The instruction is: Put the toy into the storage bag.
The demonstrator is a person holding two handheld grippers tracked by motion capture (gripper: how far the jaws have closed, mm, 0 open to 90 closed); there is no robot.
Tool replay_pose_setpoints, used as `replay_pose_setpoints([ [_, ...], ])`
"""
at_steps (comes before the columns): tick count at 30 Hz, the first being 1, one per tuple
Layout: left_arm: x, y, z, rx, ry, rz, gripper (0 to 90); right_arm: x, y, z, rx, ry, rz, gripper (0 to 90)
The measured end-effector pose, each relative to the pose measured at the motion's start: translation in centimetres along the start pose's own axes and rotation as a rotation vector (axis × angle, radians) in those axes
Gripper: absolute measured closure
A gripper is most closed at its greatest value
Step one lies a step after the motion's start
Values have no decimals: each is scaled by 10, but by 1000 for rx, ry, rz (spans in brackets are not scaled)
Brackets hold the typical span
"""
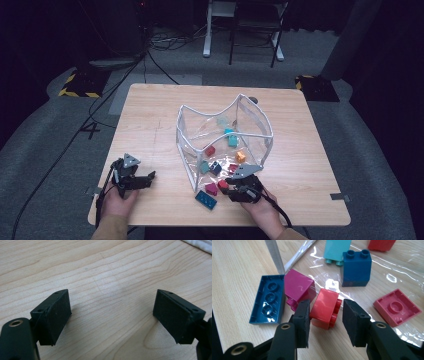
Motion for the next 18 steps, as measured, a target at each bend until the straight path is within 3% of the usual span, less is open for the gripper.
replay_pose_setpoints([
  [6, 0, 0, 0, 0, 0, 0, 151, -10, 1, -7, 7, -21, -31, 556],
  [9, 0, 0, 0, 0, 0, 0, 151, -12, 0, -7, 24, -23, -40, 639],
  [18, 0, 0, 0, -1, 0, 0, 151, -3, 2, -6, 1, -14, -19, 671],
])
Point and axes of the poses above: each handheld gripper's, and its own axes: x roughly backward along the jaws, z roughly out of its top, y roughly to its right, the point moved 10 cm from there along -x, roughly forward along the jaws, and after that the axes turned 6 degrees about -x, right-handed, at the moved point
